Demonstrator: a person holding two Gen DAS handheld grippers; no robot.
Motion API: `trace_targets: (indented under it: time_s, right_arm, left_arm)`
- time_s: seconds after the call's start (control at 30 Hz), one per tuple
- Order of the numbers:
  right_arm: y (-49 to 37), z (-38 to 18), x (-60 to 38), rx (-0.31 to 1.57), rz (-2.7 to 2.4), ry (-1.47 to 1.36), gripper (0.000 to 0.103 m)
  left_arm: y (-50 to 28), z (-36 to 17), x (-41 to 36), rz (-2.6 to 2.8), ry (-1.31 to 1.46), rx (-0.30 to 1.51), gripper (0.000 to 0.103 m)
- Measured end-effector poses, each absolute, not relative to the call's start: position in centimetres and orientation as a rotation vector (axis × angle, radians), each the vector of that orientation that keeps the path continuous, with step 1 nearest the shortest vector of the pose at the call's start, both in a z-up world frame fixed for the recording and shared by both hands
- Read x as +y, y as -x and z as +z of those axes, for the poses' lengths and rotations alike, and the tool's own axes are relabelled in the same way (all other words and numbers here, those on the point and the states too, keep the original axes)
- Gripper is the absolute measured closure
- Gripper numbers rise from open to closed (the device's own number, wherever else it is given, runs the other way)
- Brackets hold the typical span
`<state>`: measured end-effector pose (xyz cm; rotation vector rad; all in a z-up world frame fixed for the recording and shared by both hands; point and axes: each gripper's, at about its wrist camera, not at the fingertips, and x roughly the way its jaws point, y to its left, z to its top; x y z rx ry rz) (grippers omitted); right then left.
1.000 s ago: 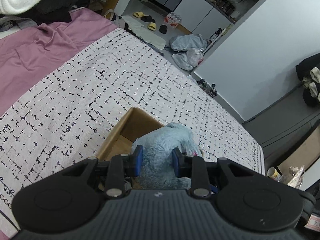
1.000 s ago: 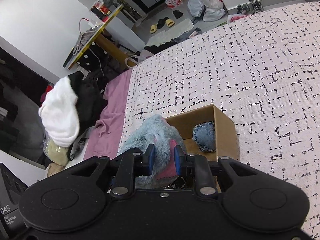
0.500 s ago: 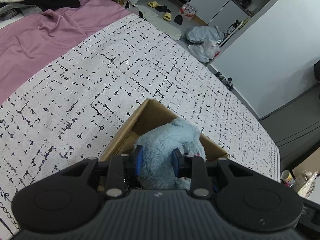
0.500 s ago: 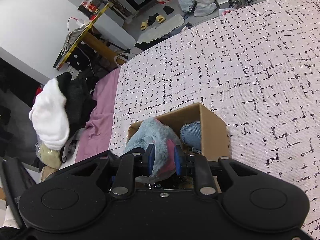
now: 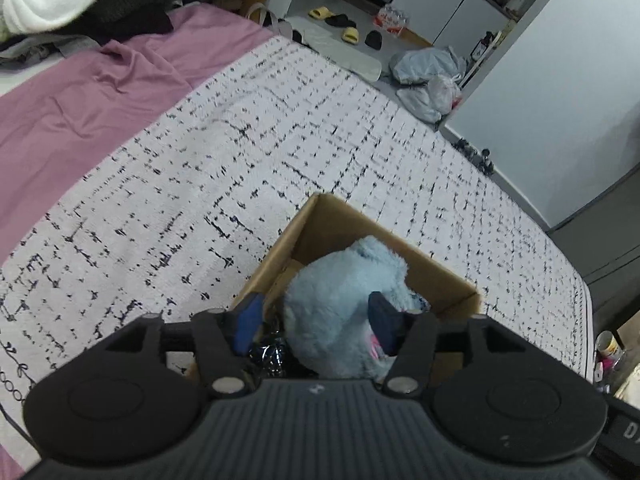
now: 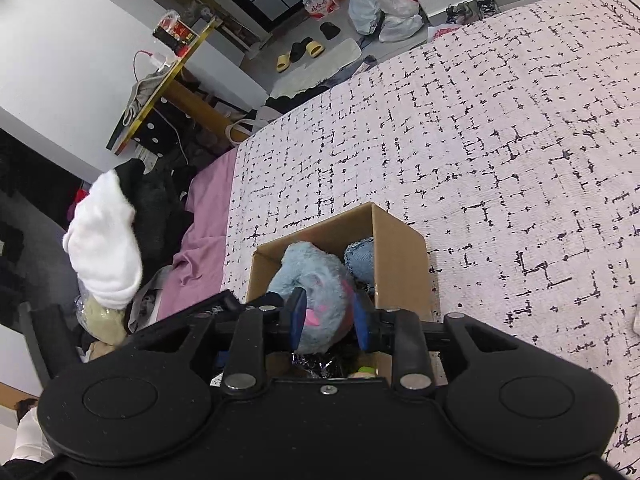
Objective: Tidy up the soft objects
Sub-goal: 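Open both grippers to drop the grey plush into the box, then move both grippers to the white tissue and blue tissue pack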
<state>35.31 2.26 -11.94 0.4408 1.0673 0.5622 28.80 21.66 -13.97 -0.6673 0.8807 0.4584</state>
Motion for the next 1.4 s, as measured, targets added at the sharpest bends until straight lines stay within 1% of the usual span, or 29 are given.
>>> trace_targets:
  time_s: [0.1,0.37,0.43,0.47,0.53,0.6,0.73,0.87,0.93,1.0,1.07,1.2,1.23,1.33,1.4]
  right_arm:
    - [-34.9,-11.6,1.6,1.059,0.564,-0.448,0.075]
    - [-33.8,-10.3,-1.0,1.025,0.557,-0.457,0.073]
    - [-33.5,-9.9,-1.8,1.015,0.553,-0.46,0.072]
    - [-33.4,-9.8,-2.2,1.009,0.551,-0.46,0.07]
    - [-33.1,-9.4,-3.0,0.997,0.544,-0.459,0.064]
    - [-32.8,-9.0,-4.0,0.982,0.538,-0.454,0.055]
    - [-32.3,-8.6,-6.0,0.966,0.527,-0.445,0.049]
    - [-31.9,-8.3,-7.9,0.944,0.513,-0.427,0.035]
    - [-31.7,-8.1,-9.0,0.931,0.506,-0.413,0.031]
    - [-31.6,-7.9,-9.9,0.922,0.5,-0.402,0.023]
    - [-31.6,-7.8,-11.0,0.912,0.497,-0.393,0.021]
    - [-31.6,-7.5,-12.8,0.901,0.501,-0.376,0.012]
    - [-31.6,-7.4,-13.1,0.898,0.502,-0.369,0.012]
    - [-31.8,-7.3,-14.5,0.876,0.493,-0.352,0.009]
    - [-31.9,-7.3,-15.6,0.86,0.488,-0.354,0.004]
  left_arm:
    - [-28.2,-12.8,21.3,0.475,0.649,0.868,0.033]
    - [-26.5,-10.3,19.5,0.477,0.634,0.836,0.03]
    - [-26.2,-9.7,18.9,0.477,0.624,0.83,0.026]
    - [-26.0,-9.4,18.5,0.477,0.616,0.827,0.023]
    - [-25.8,-8.9,17.8,0.475,0.6,0.821,0.02]
    - [-25.5,-8.4,16.8,0.465,0.583,0.817,0.015]
    - [-25.0,-7.7,15.1,0.445,0.563,0.816,0.012]
    - [-24.6,-7.1,13.3,0.436,0.546,0.811,0.011]
    - [-24.4,-6.9,12.4,0.422,0.537,0.811,0.008]
    - [-24.4,-6.6,11.5,0.409,0.524,0.811,0.006]
    - [-24.4,-6.5,10.5,0.41,0.504,0.817,0.005]
    - [-24.4,-6.3,8.8,0.41,0.489,0.82,0.004]
    - [-24.4,-6.3,8.3,0.409,0.484,0.822,0.004]
    - [-24.4,-6.3,6.9,0.398,0.459,0.824,0.002]
    - [-24.4,-6.3,6.0,0.393,0.45,0.824,0.0]
